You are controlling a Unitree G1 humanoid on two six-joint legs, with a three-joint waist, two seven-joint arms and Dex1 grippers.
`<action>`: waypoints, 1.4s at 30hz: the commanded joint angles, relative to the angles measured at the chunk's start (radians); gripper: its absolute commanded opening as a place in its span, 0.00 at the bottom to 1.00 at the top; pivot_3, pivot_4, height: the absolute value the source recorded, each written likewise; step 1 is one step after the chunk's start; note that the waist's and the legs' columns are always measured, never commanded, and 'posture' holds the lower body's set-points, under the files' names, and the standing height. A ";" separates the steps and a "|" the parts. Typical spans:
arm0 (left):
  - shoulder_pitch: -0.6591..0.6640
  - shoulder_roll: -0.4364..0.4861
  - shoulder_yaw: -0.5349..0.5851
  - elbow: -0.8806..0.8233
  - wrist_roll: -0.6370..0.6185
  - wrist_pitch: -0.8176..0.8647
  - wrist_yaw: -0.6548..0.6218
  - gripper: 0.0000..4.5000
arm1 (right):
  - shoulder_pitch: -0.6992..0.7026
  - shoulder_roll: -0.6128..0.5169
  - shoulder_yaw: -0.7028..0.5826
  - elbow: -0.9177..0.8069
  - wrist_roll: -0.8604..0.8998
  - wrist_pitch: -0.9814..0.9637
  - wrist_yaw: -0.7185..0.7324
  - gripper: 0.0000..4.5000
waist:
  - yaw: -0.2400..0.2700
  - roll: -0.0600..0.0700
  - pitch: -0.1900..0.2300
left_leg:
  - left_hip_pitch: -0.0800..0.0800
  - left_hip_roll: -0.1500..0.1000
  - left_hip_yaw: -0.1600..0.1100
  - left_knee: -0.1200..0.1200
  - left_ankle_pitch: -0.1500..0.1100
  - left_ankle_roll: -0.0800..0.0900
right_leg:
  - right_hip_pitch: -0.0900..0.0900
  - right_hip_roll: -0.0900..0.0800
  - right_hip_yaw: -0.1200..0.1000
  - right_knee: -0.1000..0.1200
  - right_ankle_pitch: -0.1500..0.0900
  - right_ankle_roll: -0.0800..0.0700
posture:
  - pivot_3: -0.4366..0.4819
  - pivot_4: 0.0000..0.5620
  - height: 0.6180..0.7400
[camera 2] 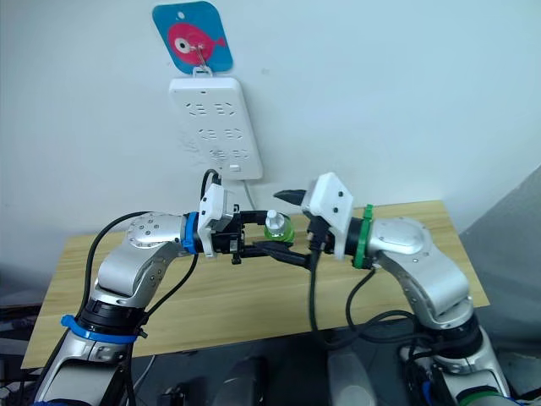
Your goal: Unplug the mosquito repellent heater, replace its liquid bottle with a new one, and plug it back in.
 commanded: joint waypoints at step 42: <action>0.047 0.029 0.012 -0.055 -0.014 0.013 -0.007 0.50 | 0.004 -0.289 -0.146 0.079 0.135 -0.010 0.203 1.00 | 0.007 0.002 -0.010 | 0.000 0.000 0.000 -0.001 -0.002 0.003 | 0.001 0.000 0.000 -0.001 0.000 0.000 | 0.30 0.28 0.95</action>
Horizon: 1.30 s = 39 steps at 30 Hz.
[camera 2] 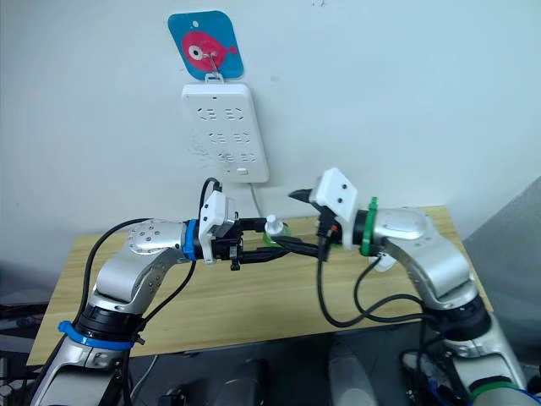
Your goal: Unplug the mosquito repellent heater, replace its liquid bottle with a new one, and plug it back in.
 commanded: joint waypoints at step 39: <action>0.076 0.057 -0.004 0.006 0.040 -0.038 -0.038 0.50 | -0.198 0.107 -0.065 -0.001 0.246 0.109 0.046 0.07 | -0.004 0.000 -0.012 | 0.000 0.001 -0.001 0.000 0.000 0.000 | 0.000 0.000 0.000 0.000 0.000 0.000 | 0.32 0.26 0.95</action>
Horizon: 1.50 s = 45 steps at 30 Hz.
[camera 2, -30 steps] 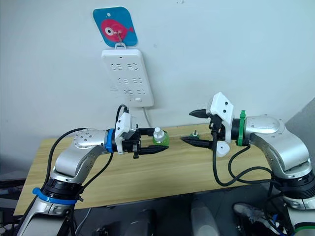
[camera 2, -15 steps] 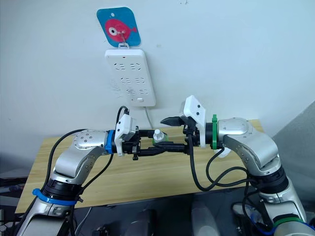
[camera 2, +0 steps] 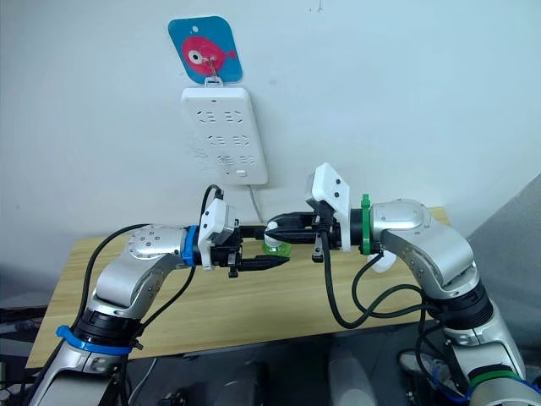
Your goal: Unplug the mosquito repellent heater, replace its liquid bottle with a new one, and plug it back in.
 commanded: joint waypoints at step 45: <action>0.220 0.191 0.052 -0.109 0.004 0.025 -0.025 0.50 | 0.451 0.104 -0.109 0.439 -0.467 -0.740 -0.260 1.00 | 0.035 0.004 0.065 | 0.012 0.002 0.001 -0.002 -0.003 0.005 | 0.012 0.002 0.002 -0.001 -0.003 -0.004 | 0.34 0.51 0.95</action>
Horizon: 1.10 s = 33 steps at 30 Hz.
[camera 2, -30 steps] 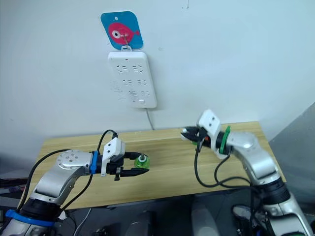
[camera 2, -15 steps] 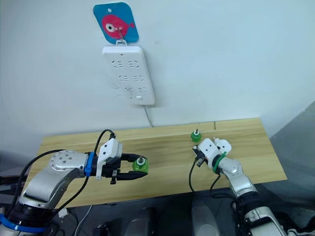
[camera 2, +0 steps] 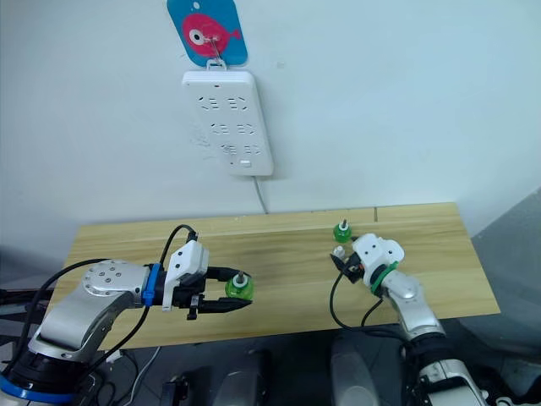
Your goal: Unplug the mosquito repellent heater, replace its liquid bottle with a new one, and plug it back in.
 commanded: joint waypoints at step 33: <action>-0.307 -0.221 -0.042 0.033 -0.062 0.017 -0.003 0.50 | -0.260 -0.156 0.169 -0.699 0.374 0.665 0.314 0.29 | -0.007 -0.003 -0.004 | -0.004 -0.001 -0.002 0.000 0.000 0.000 | -0.001 -0.002 -0.004 -0.007 0.001 0.001 | 0.30 0.35 0.95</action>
